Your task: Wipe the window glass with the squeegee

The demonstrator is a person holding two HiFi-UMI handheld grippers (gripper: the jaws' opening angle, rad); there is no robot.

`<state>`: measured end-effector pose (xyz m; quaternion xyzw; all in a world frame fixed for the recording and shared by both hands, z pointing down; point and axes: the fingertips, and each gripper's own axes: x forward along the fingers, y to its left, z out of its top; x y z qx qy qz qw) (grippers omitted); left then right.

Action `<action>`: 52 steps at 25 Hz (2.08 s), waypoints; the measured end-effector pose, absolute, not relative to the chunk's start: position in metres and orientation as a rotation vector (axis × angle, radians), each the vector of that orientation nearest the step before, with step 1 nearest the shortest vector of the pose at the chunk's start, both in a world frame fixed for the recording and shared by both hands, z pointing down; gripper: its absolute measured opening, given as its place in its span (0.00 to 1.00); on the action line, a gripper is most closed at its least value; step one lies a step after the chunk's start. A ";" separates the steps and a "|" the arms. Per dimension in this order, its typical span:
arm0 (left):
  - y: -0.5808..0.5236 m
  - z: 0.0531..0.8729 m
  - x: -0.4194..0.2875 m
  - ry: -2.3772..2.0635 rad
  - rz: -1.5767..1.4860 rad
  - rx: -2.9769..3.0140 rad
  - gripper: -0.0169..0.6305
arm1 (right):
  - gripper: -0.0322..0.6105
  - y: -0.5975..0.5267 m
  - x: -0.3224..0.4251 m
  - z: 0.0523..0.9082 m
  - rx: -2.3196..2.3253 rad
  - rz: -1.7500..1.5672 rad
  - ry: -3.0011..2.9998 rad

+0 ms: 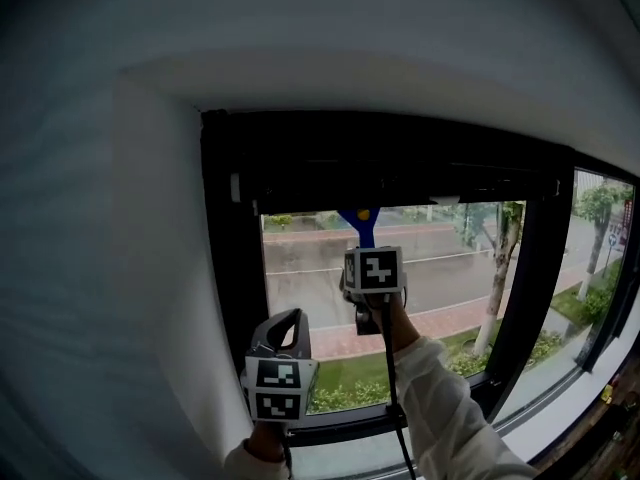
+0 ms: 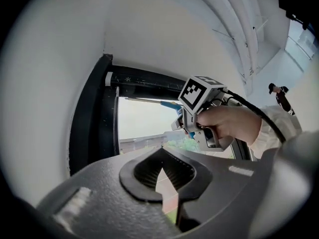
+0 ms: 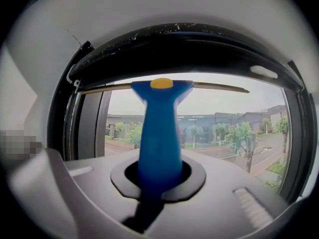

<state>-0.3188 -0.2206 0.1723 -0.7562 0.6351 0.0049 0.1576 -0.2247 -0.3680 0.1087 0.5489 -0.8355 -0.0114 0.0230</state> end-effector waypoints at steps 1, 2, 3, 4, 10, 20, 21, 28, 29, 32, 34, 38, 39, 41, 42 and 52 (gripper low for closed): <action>-0.220 0.171 -0.318 1.813 0.016 -2.164 0.03 | 0.11 -0.370 -0.226 0.107 1.700 -0.025 -2.589; -0.220 0.169 -0.317 1.809 0.017 -2.165 0.03 | 0.11 -0.372 -0.226 0.104 1.707 -0.023 -2.587; -0.220 0.168 -0.317 1.807 0.017 -2.165 0.03 | 0.11 -0.373 -0.226 0.101 1.718 -0.028 -2.579; -0.220 0.168 -0.316 1.806 0.015 -2.164 0.03 | 0.11 -0.375 -0.225 0.099 1.728 -0.029 -2.563; -0.223 0.168 -0.313 1.799 0.008 -2.175 0.03 | 0.11 -0.387 -0.226 0.107 1.729 0.028 -2.527; -0.239 0.190 -0.312 1.832 -0.033 -2.216 0.03 | 0.11 -0.389 -0.212 0.145 1.745 0.076 -2.390; -0.240 0.193 -0.312 1.839 -0.040 -2.217 0.03 | 0.11 -0.389 -0.211 0.151 1.743 0.087 -2.379; -0.251 0.221 -0.307 1.855 -0.087 -2.260 0.03 | 0.11 -0.389 -0.210 0.194 1.715 0.143 -2.362; -0.252 0.227 -0.305 1.856 -0.097 -2.269 0.03 | 0.11 -0.390 -0.212 0.198 1.702 0.133 -2.378; -0.254 0.246 -0.302 1.869 -0.140 -2.294 0.03 | 0.11 -0.393 -0.228 0.205 1.631 0.078 -2.488; -0.255 0.261 -0.301 1.878 -0.166 -2.310 0.03 | 0.11 -0.389 -0.224 0.225 1.638 0.131 -2.454; -0.255 0.289 -0.298 1.894 -0.209 -2.346 0.03 | 0.11 -0.384 -0.219 0.262 1.642 0.205 -2.402; -0.254 0.296 -0.297 1.898 -0.220 -2.356 0.03 | 0.11 -0.385 -0.225 0.266 1.619 0.185 -2.434; -0.252 0.312 -0.296 1.908 -0.243 -2.375 0.03 | 0.11 -0.385 -0.229 0.278 1.602 0.177 -2.448; -0.251 0.319 -0.296 1.913 -0.255 -2.385 0.03 | 0.11 -0.383 -0.227 0.286 1.606 0.194 -2.428; -0.245 0.378 -0.306 1.971 -0.335 -2.439 0.03 | 0.11 -0.380 -0.237 0.348 1.568 0.275 -2.419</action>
